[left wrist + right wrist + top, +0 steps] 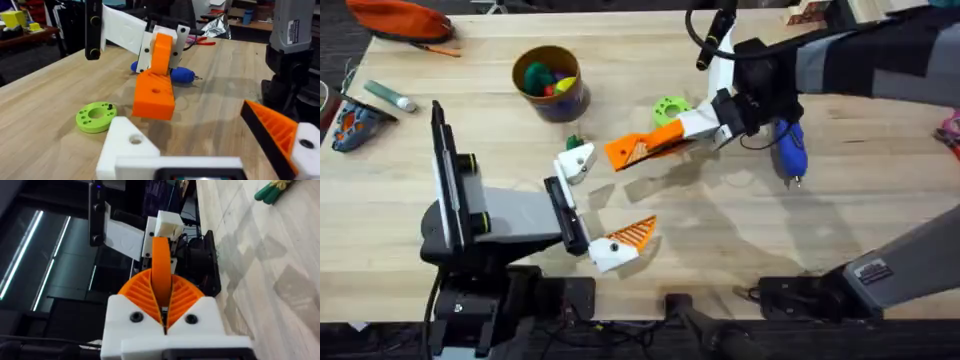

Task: Pick up the gripper from the table and insert it into the empty holder that is missing its gripper. Then pick up a screw, insert it into the mounting hole, and use the screwdriver to tighten it. Finally, clean up the table by picking up the vegetable and placing it into the bucket.

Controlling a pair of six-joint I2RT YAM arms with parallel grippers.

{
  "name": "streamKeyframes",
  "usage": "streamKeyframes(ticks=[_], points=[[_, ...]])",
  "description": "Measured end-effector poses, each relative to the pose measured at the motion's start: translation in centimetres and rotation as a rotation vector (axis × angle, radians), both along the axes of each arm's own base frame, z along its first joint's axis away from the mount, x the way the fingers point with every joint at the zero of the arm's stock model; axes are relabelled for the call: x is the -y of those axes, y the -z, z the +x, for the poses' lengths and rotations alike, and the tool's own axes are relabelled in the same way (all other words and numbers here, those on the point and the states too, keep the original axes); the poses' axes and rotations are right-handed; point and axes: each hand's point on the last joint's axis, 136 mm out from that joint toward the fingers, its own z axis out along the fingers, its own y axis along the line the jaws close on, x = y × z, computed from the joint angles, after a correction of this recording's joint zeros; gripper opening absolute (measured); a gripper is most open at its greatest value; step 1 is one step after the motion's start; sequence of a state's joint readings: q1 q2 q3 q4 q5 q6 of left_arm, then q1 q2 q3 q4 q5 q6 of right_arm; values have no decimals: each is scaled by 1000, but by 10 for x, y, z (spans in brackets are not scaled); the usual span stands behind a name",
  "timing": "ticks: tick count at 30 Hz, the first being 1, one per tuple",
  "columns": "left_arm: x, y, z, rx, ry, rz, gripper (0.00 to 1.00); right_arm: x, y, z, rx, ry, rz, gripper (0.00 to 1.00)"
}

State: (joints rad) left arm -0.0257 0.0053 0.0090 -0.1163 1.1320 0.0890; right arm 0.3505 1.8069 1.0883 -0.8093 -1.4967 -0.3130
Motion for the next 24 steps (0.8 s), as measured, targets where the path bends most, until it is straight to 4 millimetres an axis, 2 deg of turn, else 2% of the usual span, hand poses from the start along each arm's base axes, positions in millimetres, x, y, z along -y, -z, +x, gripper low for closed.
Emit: streamKeyframes(ticks=[8,15,24], points=[[0,0,0,0,0,0,985,-2,2,-3,-13,-11,-5,4],[0,0,0,0,0,0,985,-6,12,-6,-37,-24,7,4],[0,0,0,0,0,0,985,-10,12,-12,-51,-44,6,4]])
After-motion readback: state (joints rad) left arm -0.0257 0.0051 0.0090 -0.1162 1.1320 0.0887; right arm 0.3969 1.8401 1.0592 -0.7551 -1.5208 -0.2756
